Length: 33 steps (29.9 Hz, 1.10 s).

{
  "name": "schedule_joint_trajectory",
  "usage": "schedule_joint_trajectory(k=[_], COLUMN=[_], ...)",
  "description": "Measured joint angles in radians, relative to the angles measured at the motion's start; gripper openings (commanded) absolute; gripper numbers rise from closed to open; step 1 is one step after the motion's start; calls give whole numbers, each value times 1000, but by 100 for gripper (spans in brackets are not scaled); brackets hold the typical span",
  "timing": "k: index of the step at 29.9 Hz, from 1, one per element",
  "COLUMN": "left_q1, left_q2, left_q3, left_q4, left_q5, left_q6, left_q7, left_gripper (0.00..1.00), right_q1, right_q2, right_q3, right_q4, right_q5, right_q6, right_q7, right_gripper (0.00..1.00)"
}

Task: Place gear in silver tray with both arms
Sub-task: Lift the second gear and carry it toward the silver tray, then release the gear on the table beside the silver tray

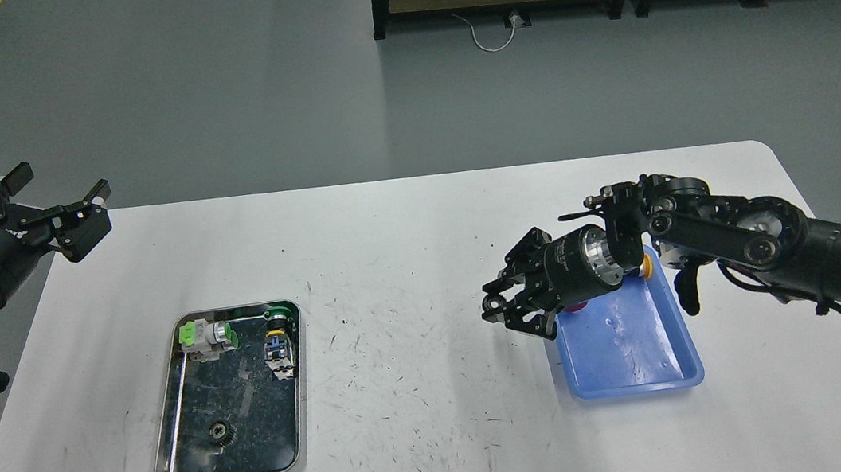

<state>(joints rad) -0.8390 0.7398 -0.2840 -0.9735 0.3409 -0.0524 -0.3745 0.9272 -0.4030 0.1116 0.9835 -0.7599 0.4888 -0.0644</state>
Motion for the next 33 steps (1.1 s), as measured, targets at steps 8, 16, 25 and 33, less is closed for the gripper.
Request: schedule_joint_trajectory(k=[8,16,25,33], left_q1=[-5,-5,-4,-12], left_q2=[-17,-19,-19,-14], left_q3=[9,32,45,46], left_q4=[2,1,-1,-14], left_q5=[3,3,6,6], left_q6=[8,16,6,-3], left_q7=[1,0,-5,-15], left_gripper=[98,98,98,98], right_q1=[5,-7,-11,3], right_q2=[158,256,324,248], right_q3=[-92,-117,-110,-55], right_q4=[-56,-119,-207,-222], right_q5=[-4,-5,-1,8], right_q6=[0,0,0,0], right_q7=[-1,0,3,8], right_gripper=[34,41,72,80])
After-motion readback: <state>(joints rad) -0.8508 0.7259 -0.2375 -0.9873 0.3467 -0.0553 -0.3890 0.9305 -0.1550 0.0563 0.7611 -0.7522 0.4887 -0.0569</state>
